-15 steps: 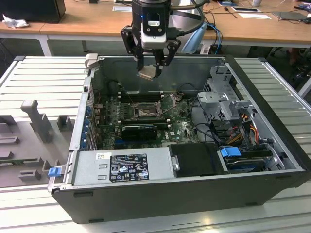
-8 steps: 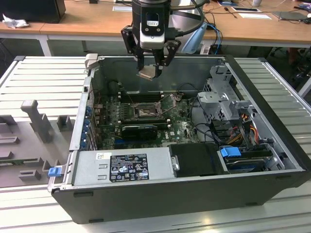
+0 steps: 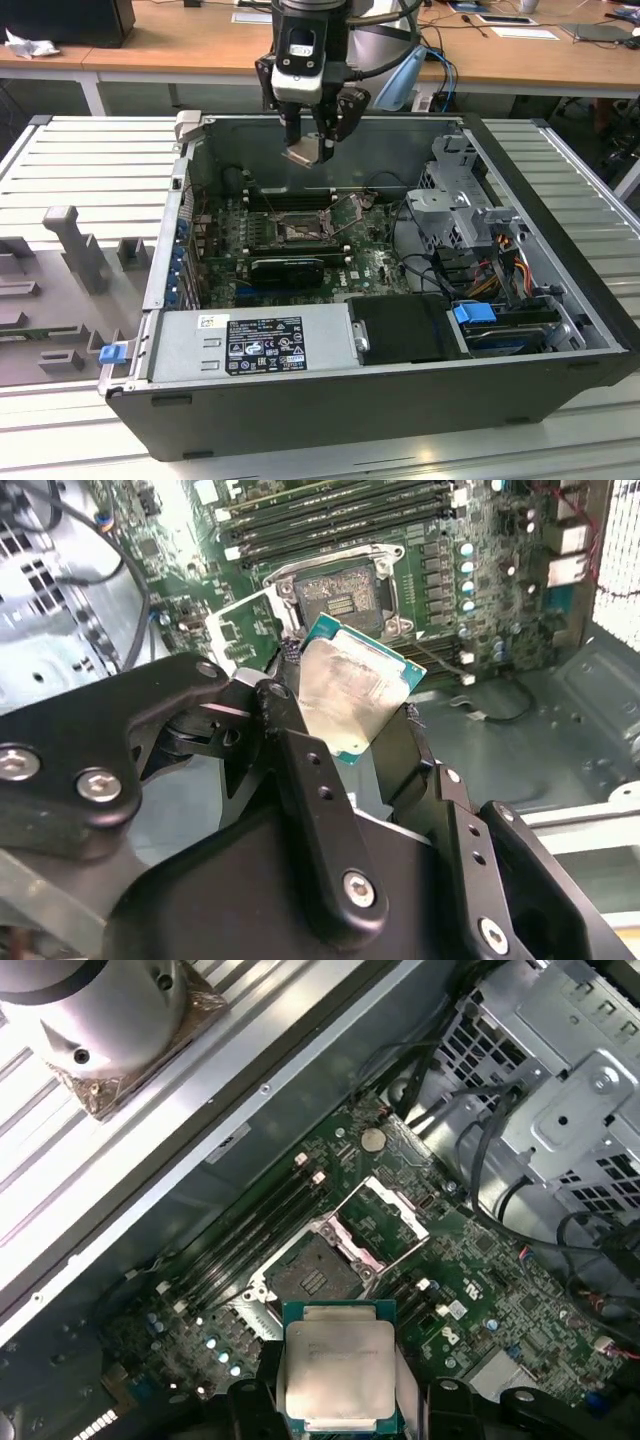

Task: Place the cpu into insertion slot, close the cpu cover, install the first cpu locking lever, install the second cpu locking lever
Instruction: 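Place the cpu into insertion slot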

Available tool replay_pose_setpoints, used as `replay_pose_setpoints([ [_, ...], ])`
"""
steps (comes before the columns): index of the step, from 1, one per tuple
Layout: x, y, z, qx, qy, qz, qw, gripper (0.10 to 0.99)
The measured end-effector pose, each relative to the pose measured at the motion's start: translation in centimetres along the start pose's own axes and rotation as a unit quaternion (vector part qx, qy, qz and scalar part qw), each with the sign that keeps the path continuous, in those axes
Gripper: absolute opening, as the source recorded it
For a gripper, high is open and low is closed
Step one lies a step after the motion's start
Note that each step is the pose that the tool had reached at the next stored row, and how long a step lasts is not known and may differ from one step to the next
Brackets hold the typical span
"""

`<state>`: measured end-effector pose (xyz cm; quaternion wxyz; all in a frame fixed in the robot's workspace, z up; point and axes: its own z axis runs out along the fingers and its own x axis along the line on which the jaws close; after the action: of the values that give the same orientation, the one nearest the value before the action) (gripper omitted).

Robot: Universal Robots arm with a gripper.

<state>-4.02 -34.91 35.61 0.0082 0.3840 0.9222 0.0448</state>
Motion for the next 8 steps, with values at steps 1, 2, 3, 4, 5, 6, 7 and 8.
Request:
replay_pose_setpoints([
  [1,0.00,0.00,0.06,-0.0002,-0.0010,0.011,0.9999,0.525],
  [2,0.00,-0.01,0.11,-0.0004,-0.0017,0.019,0.9998,0.525],
  [3,0.00,-0.02,0.22,-0.0007,-0.0032,0.036,0.9994,0.525],
  [4,-0.01,-0.02,0.28,-0.0009,-0.0040,0.045,0.9990,0.525],
  [5,-0.01,-0.03,0.33,-0.0011,-0.0048,0.054,0.9985,0.525],
  [6,-0.01,-0.04,0.40,-0.0013,-0.0060,0.067,0.9977,0.525],
  [7,-0.01,-0.04,0.46,-0.0015,-0.0070,0.078,0.9969,0.525],
  [8,-0.01,-0.05,0.52,-0.0018,-0.0079,0.088,0.9961,0.525],
])
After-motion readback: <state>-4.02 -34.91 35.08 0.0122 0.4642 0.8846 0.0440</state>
